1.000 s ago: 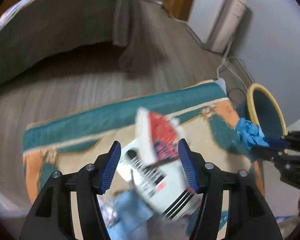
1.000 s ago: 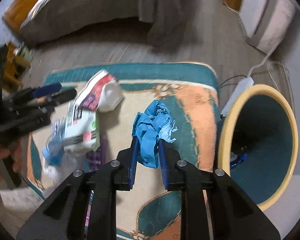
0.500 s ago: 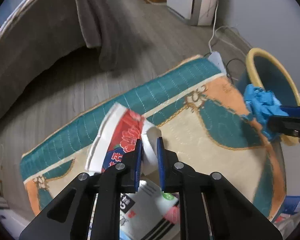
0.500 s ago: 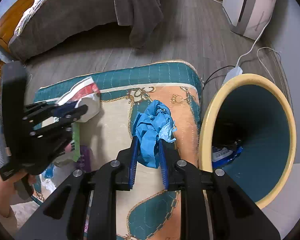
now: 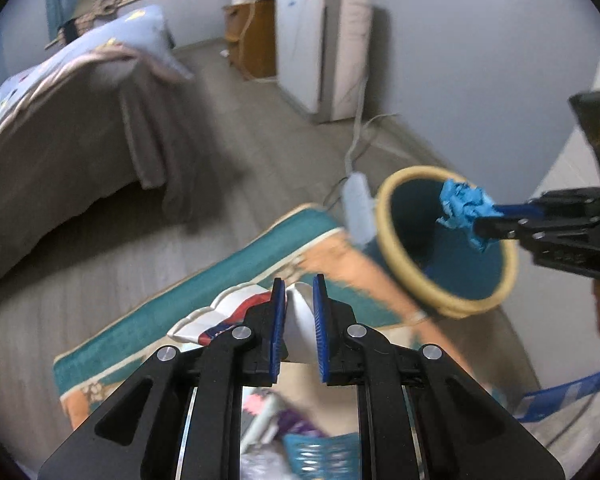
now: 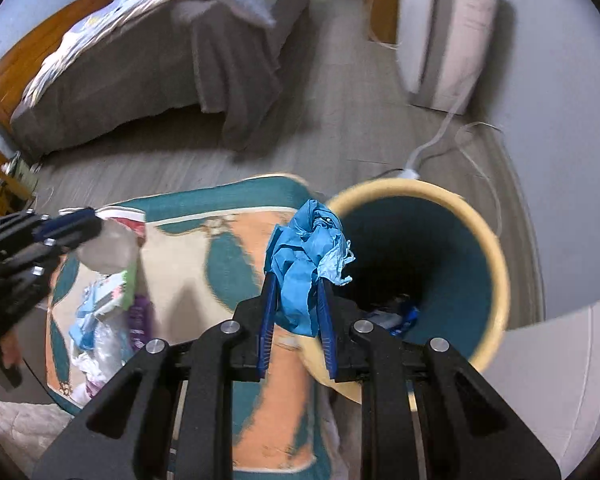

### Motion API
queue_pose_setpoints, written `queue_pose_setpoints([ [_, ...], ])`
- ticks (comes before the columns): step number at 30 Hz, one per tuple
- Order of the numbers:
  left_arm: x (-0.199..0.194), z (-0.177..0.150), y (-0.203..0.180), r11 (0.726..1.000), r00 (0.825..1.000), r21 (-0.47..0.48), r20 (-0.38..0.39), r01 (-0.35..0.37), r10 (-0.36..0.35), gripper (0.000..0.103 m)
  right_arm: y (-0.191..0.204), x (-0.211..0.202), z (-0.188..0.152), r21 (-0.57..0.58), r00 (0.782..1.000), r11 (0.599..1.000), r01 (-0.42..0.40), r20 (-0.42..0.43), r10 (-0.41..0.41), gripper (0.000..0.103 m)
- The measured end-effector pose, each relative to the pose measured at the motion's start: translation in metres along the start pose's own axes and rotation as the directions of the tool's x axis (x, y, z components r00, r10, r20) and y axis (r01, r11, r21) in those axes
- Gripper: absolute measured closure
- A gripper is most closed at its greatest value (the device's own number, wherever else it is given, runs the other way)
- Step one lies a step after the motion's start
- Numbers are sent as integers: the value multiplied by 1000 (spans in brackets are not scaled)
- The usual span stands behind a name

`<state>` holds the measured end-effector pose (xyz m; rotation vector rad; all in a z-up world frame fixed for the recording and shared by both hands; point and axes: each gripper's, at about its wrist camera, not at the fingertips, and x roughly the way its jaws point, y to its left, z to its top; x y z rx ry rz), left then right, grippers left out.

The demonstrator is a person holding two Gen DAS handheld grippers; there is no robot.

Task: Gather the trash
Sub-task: 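Drop blue glove in bin with right tool while left grasps red-white cup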

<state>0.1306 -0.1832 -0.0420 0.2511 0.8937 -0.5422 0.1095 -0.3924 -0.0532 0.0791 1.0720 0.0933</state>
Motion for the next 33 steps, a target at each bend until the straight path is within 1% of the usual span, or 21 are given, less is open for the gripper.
queue_pose_setpoints([
  [4,-9,10,-35,996,997,53,30,70,-71,88,-36,-11,-16,59,999,998,35,17,-36,83],
  [8,1,20,-66,988,990,82,20,134,-136,88,-72,-15,-32,123,998,991,56,11,-58,83],
  [13,22,29,-106,975,985,139,-15,173,-172,88,-95,-16,-45,184,998,981,54,16,-58,83],
  [17,43,40,-125,968,980,150,-39,199,-196,88,-107,-11,-49,205,998,977,55,5,-58,83],
  [19,52,47,-128,965,976,150,-36,217,-214,88,-110,-8,-48,202,998,977,68,-1,-69,83],
  [20,57,51,-133,965,977,153,-34,215,-212,88,-112,-6,-47,205,997,976,72,2,-74,83],
  [22,66,59,-138,968,980,153,-25,201,-199,87,-115,-5,-47,215,997,974,74,13,-78,79],
  [24,71,65,-140,967,977,141,-24,212,-210,85,-120,-2,-46,233,995,968,89,14,-95,74],
  [26,72,66,-141,972,981,133,-18,193,-192,75,-124,1,-46,246,994,963,106,6,-111,60],
  [27,72,67,-138,972,981,129,-13,194,-194,63,-126,1,-47,248,993,962,109,5,-114,57],
  [28,68,65,-134,975,982,124,1,186,-188,49,-126,1,-47,246,993,962,113,7,-119,52],
  [29,66,65,-130,977,984,123,9,177,-179,42,-126,1,-47,244,992,962,119,8,-125,47],
  [30,62,64,-127,979,986,119,19,163,-167,29,-125,0,-47,241,991,962,124,9,-130,44],
  [31,57,62,-122,984,989,110,32,143,-147,16,-124,-1,-47,242,991,962,125,11,-132,38],
  [32,50,60,-115,988,992,97,44,116,-121,11,-123,-4,-47,242,991,962,125,16,-133,31],
  [33,45,59,-111,991,993,89,53,97,-102,9,-122,-6,-47,241,991,962,127,21,-136,27],
])
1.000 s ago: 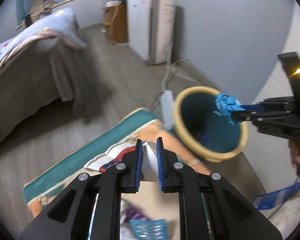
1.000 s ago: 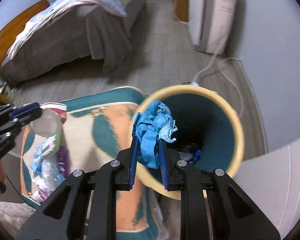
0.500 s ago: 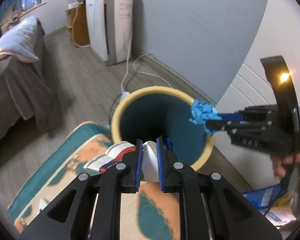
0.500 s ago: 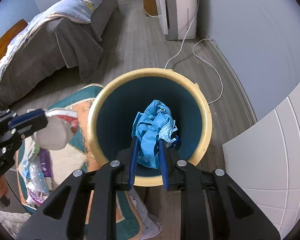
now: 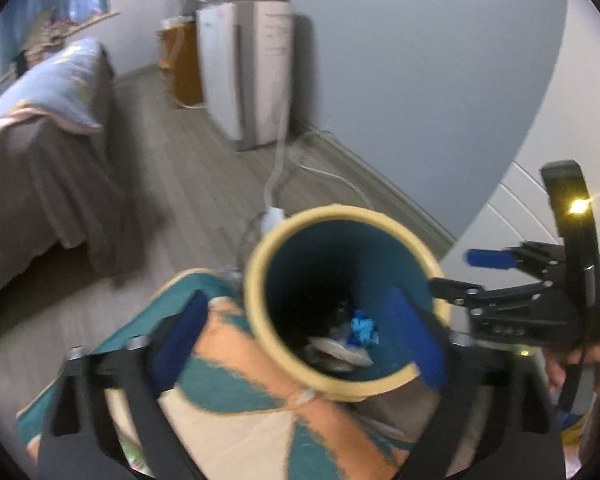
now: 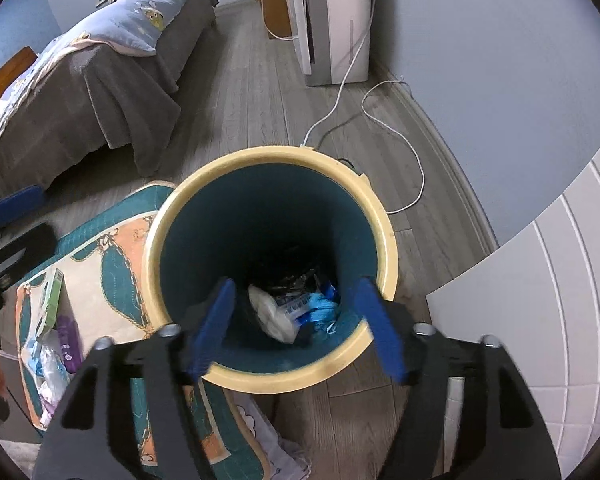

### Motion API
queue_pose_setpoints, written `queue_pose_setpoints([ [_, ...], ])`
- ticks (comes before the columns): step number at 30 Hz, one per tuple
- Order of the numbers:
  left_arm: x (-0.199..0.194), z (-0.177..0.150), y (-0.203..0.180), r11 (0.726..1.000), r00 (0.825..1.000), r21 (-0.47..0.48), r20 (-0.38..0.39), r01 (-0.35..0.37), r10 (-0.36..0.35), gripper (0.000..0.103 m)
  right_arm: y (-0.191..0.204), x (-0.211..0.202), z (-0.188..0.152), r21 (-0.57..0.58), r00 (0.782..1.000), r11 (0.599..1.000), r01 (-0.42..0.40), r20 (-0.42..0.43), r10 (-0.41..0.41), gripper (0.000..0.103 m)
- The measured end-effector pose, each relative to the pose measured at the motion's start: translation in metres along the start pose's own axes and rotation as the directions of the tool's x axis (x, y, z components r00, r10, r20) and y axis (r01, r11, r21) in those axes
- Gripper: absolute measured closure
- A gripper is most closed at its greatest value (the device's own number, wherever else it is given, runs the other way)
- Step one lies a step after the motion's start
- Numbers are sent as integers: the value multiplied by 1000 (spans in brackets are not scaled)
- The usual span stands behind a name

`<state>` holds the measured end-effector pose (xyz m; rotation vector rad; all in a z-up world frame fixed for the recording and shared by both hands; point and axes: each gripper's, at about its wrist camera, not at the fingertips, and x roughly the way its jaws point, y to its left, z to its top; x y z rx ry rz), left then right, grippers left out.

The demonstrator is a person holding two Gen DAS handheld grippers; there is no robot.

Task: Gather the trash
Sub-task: 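Return both open tools over the remaining trash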

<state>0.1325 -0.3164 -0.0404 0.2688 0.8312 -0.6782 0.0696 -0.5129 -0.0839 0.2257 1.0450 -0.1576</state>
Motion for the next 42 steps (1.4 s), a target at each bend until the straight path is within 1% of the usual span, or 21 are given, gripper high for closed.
queue_pose_setpoints([
  [2,-17,-7,13,999,999,-27,13,-47,47,7,5,-7,-1,-9,1000,1000,2,14,-2,12],
  [4,-34,-13,25,996,997,-52,20,-75,76,6,12,-14,0,-16,1000,1000,-4,28,5,6],
  [9,-87,-38,59,983,988,-107,34,-146,151,6,42,-36,-2,-65,999,998,-18,49,21,6],
  [12,-122,-60,81,969,977,-148,45,-198,206,5,68,-51,-4,-103,997,994,-39,65,46,6],
  [14,-145,-80,96,954,967,-175,37,-243,253,5,91,-60,-6,-130,995,989,-64,70,74,6],
  [18,-177,-113,120,922,946,-230,17,-311,323,5,138,-76,-12,-177,990,978,-108,74,123,6],
  [20,-193,-133,131,904,933,-248,6,-348,360,5,163,-80,-14,-202,987,971,-129,69,146,6],
  [22,-204,-151,140,887,921,-268,-4,-377,390,5,188,-84,-18,-227,986,964,-136,60,154,6],
  [24,-212,-168,150,868,912,-299,-20,-396,409,5,214,-85,-22,-247,988,960,-131,52,148,6],
  [27,-216,-194,164,838,905,-357,-52,-412,423,5,245,-82,-29,-248,987,958,-145,26,156,6],
  [30,-215,-218,174,807,888,-382,-93,-450,451,5,270,-70,-39,-240,987,958,-159,-9,162,6],
  [34,-205,-238,179,797,873,-360,-137,-485,469,5,286,-46,-60,-253,992,959,-128,-47,120,6],
  [36,-199,-247,180,796,871,-355,-153,-490,467,5,287,-34,-71,-274,994,956,-107,-59,95,6],
  [37,-195,-253,180,795,871,-358,-161,-490,464,5,286,-26,-76,-287,995,954,-85,-66,69,6],
  [38,-188,-258,180,796,872,-357,-173,-489,458,5,285,-19,-80,-291,995,954,-72,-85,50,6],
  [40,-171,-268,179,797,869,-348,-215,-494,445,5,282,-4,-85,-265,987,960,-90,-150,51,6],
  [41,-160,-274,177,798,864,-335,-242,-501,441,5,279,3,-88,-249,983,964,-99,-176,56,6],
  [42,-149,-279,174,797,857,-323,-268,-510,439,5,277,9,-90,-243,981,966,-87,-190,41,6],
])
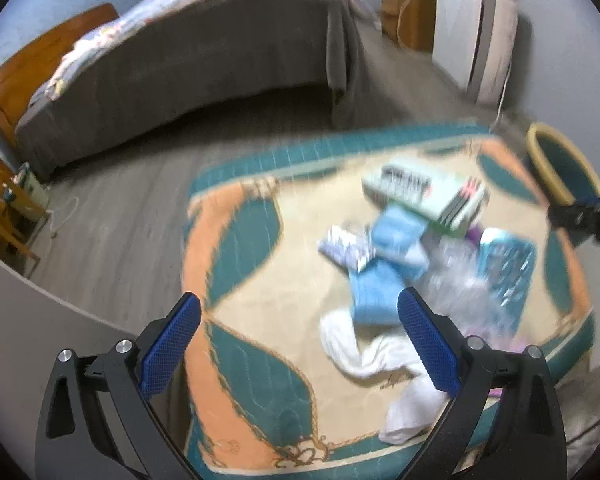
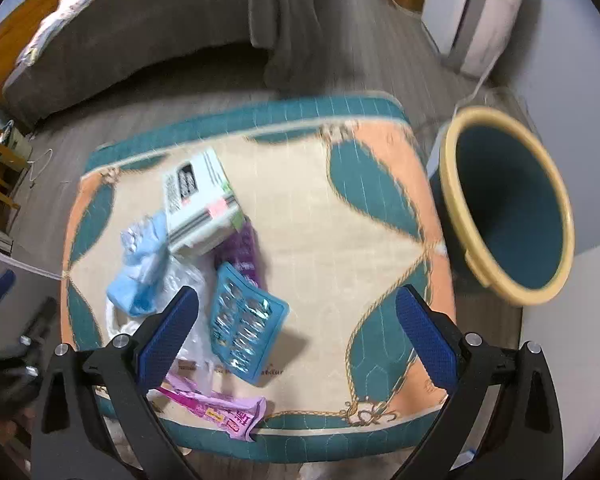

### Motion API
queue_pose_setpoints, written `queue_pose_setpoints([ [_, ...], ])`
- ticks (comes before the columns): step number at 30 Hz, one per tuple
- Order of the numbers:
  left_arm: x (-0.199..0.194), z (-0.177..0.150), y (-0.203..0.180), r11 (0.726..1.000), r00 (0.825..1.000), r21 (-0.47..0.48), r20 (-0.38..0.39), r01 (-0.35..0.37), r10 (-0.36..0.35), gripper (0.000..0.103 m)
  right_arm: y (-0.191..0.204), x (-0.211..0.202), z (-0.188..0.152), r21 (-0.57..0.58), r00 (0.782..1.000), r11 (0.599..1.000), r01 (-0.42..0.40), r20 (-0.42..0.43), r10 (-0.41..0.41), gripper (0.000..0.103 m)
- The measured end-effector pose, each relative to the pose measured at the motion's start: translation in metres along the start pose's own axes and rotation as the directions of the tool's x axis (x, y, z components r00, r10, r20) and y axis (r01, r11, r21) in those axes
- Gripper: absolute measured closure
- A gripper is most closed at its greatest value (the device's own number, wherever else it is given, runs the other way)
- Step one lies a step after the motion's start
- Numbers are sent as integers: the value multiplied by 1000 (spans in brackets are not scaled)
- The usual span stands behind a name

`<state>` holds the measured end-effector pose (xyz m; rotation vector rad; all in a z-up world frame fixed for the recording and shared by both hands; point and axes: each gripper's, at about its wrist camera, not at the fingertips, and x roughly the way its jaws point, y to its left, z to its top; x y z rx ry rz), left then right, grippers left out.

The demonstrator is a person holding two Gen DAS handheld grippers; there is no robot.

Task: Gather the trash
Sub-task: 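Return both open tools over the remaining trash, then grasp the blue blister pack with the right tool while the left grasps white tissue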

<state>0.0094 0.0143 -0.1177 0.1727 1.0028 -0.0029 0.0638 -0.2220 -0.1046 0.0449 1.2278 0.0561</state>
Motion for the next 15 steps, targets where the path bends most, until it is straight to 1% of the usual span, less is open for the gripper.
queue_pose_setpoints([
  [2,14,-8,-8,1000,999,17,-40,0,0,5,-2,9,-3,5,999,999,35,-20,-34,6],
  [6,36,-22,-24,999,995,52,-98,5,0,5,-3,21,-9,5,998,999,41,-55,-41,6],
  [8,44,-27,-27,999,992,50,-124,13,-7,5,-3,27,-10,6,997,999,53,-62,-53,6],
  [12,51,-31,-24,999,988,12,-150,36,-34,5,-3,40,-11,25,996,999,45,-79,-43,6],
  [15,51,-29,-17,996,985,-45,-149,80,-86,5,1,49,-15,39,994,999,7,-107,-2,7],
])
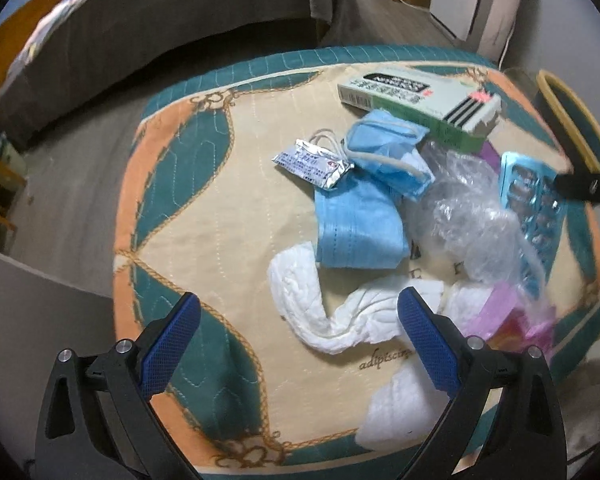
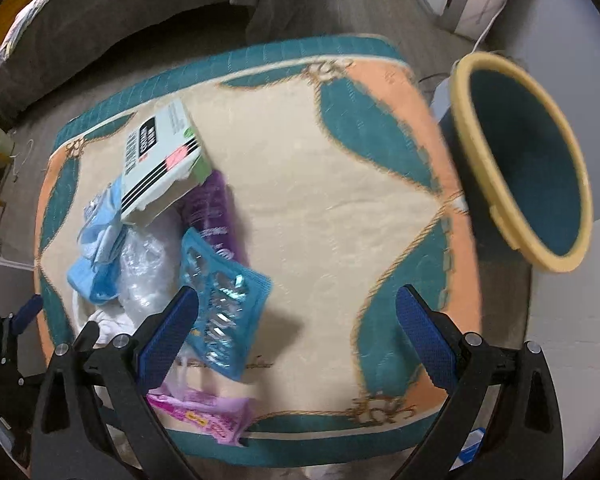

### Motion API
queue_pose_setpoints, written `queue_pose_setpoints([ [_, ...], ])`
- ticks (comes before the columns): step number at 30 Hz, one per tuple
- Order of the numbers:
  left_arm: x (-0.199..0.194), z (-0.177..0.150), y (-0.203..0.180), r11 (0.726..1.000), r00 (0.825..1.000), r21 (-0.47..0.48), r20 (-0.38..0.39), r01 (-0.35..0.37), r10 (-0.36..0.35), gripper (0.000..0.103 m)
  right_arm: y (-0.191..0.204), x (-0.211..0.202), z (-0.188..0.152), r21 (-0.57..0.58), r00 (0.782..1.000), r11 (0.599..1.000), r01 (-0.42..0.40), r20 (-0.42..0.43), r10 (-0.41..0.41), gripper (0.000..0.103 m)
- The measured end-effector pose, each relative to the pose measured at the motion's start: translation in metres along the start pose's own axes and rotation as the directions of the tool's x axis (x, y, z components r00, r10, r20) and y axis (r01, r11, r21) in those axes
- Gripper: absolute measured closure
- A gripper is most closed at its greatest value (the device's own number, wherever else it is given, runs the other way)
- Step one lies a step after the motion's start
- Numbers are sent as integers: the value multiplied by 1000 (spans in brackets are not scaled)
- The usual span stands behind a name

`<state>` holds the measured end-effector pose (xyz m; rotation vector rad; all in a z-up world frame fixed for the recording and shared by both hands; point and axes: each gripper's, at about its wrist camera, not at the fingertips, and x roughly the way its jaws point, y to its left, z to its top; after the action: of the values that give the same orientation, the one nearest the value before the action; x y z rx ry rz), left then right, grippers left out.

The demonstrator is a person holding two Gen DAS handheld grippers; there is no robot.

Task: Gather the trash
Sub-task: 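Grasp the blue blister pack with the right tool while the left grasps white tissue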

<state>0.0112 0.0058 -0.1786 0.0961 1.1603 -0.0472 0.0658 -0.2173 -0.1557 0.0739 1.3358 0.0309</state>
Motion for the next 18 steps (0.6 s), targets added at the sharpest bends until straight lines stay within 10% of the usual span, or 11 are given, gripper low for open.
queue_pose_setpoints([
  [6,8,-3,6,996,996,-54,-37,75,-77,10,12,13,-6,-17,997,998,-64,-53,63,30],
  [11,14,-5,0,991,988,-28,-81,129,-131,46,13,16,-10,-5,988,991,-132,-87,131,70],
  [18,4,-8,-10,989,988,31,-70,143,-141,89,17,-3,-13,-21,982,983,-182,-45,181,89],
])
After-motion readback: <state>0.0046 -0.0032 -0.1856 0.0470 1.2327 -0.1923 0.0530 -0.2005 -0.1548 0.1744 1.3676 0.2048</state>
